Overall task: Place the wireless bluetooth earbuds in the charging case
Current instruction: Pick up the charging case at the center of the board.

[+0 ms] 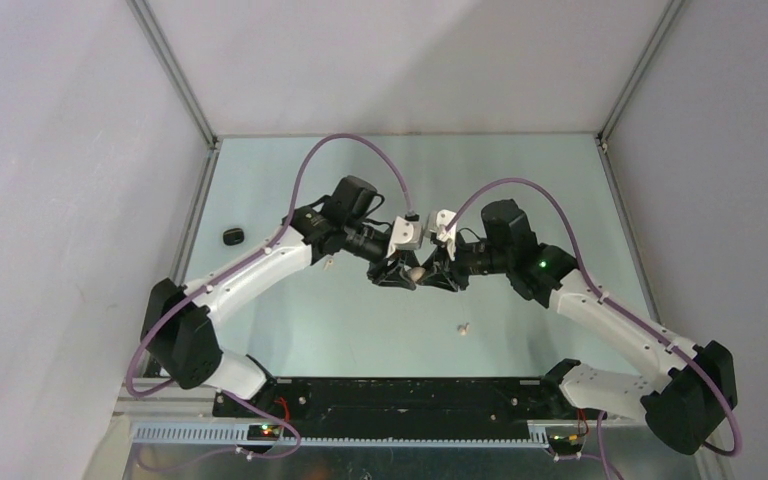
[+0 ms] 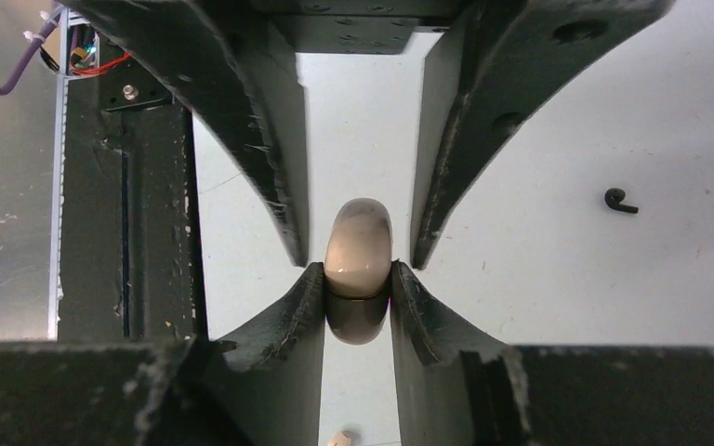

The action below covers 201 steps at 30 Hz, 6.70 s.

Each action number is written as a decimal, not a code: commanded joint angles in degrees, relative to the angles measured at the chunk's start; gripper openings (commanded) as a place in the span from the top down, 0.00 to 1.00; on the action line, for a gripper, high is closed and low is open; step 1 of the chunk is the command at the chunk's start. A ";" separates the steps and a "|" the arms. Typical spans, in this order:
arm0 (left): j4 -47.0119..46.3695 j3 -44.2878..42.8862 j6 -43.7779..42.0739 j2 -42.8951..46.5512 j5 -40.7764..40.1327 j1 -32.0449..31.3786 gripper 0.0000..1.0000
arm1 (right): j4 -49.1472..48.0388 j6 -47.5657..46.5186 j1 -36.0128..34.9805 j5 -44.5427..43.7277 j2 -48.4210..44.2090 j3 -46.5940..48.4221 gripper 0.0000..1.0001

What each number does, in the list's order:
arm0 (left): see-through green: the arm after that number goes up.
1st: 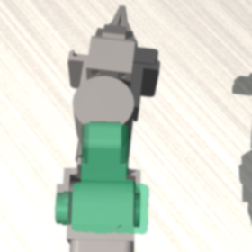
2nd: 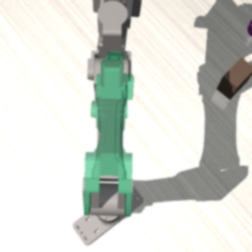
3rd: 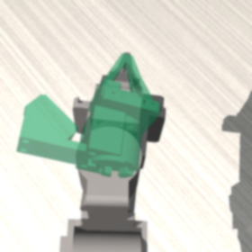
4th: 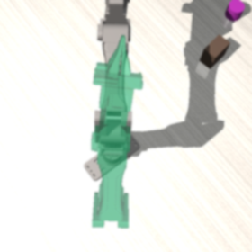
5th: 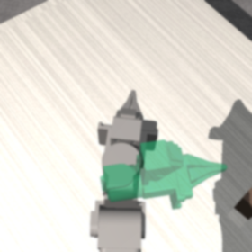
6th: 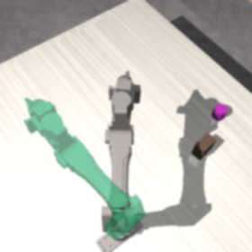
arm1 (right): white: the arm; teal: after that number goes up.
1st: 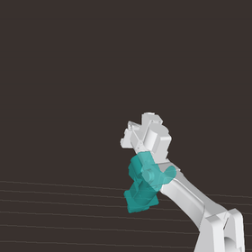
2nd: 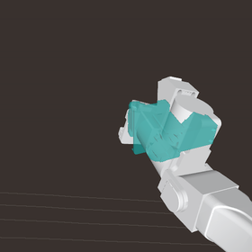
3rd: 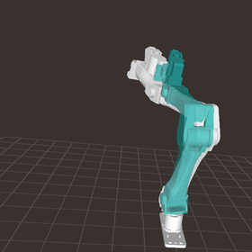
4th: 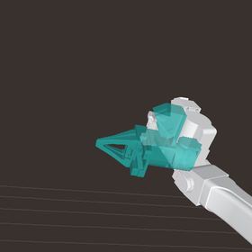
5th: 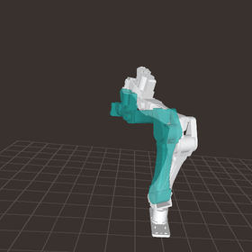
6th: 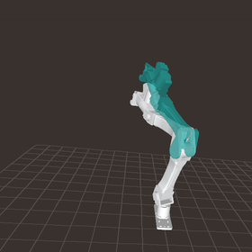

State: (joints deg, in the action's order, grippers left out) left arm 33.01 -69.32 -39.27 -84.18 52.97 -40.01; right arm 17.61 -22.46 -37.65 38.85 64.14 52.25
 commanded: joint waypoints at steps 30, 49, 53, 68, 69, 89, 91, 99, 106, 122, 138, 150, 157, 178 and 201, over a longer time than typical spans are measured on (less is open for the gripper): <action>-120.35 18.27 106.45 -3.39 -1.62 10.18 0.14 | -36.48 54.41 19.65 16.45 1.51 10.58 0.90; -114.18 17.24 103.51 -4.28 -1.98 7.03 0.30 | -45.83 60.53 20.08 16.06 2.16 5.31 0.90; -113.51 17.24 103.02 -4.41 -2.06 6.76 0.35 | -46.20 60.38 19.25 15.69 2.42 4.75 0.89; -112.24 16.62 102.69 -4.59 -2.42 6.73 0.64 | -44.75 58.01 17.23 16.27 2.36 4.44 0.89; -111.95 16.60 102.69 -4.55 -2.38 6.76 0.65 | -44.58 57.58 17.11 16.48 2.38 4.40 0.89; -87.84 13.74 79.90 -2.08 12.68 8.20 0.96 | -14.80 32.85 21.95 22.05 -2.84 13.16 0.17; -73.07 11.79 66.68 -0.71 15.20 8.39 0.95 | -6.60 22.96 21.79 20.00 -3.74 15.22 0.14; -1.87 -1.15 4.30 0.87 3.70 6.31 0.96 | 9.44 10.93 17.60 9.06 -1.08 16.36 0.19; 10.58 -3.57 -8.79 2.04 1.61 5.04 0.96 | 15.91 5.63 11.18 7.81 6.30 16.32 0.26; 10.11 -2.84 -7.82 2.27 2.04 2.48 0.96 | 3.47 12.09 6.76 11.02 5.98 6.21 0.36; 9.33 -4.07 -4.31 -0.33 6.45 1.74 0.97 | 4.44 9.46 3.57 14.63 4.57 5.50 0.44; 9.37 -4.22 -3.93 -0.89 6.99 1.51 0.97 | 5.51 6.86 1.08 12.40 4.92 5.49 0.51; 9.07 -4.27 -3.41 -0.64 7.36 1.57 0.97 | 5.79 6.09 0.30 11.04 5.30 5.49 0.57; -1.82 0.83 3.57 4.13 5.39 1.66 0.15 | -0.17 13.62 4.28 11.46 0.16 6.63 0.99; -6.75 1.11 13.74 0.51 13.16 1.52 0.40 | -0.81 12.49 4.58 5.92 -1.60 8.65 0.99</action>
State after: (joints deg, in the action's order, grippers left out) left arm 24.60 -68.14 -24.47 -82.72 63.86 -38.13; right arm 19.33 -9.47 -32.93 45.39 64.49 59.31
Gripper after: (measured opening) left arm 0.606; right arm 0.293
